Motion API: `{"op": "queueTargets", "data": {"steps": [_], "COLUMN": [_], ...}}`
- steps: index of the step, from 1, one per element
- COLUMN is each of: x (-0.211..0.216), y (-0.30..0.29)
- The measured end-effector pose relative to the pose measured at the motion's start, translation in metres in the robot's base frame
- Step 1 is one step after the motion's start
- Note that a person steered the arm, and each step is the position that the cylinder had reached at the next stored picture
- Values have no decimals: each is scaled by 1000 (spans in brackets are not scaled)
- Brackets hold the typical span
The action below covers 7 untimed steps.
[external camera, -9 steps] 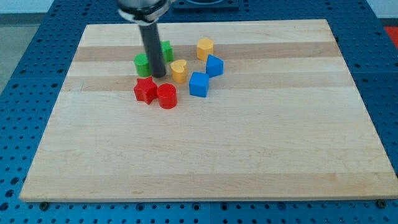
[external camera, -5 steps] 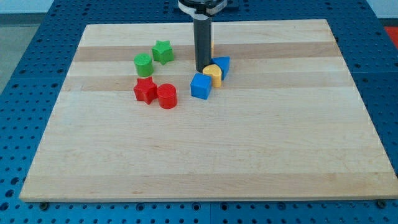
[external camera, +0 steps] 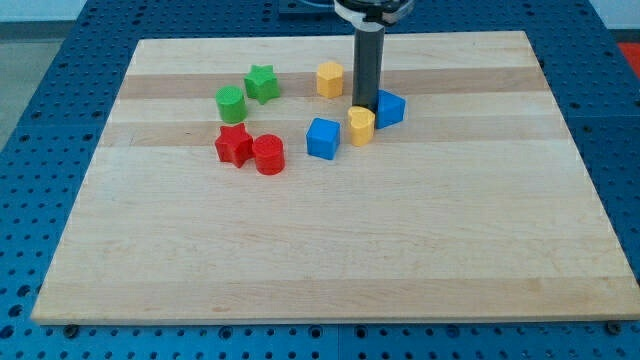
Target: Move the yellow heart and blue triangle to the right side
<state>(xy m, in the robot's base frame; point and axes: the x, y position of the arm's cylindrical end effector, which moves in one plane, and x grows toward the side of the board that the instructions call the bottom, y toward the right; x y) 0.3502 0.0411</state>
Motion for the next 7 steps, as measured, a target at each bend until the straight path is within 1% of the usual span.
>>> {"op": "queueTargets", "data": {"steps": [1, 2, 3, 4, 5, 6, 7], "x": [9, 9, 9, 9, 8, -20, -41], "y": [10, 11, 34, 72, 79, 52, -4]}}
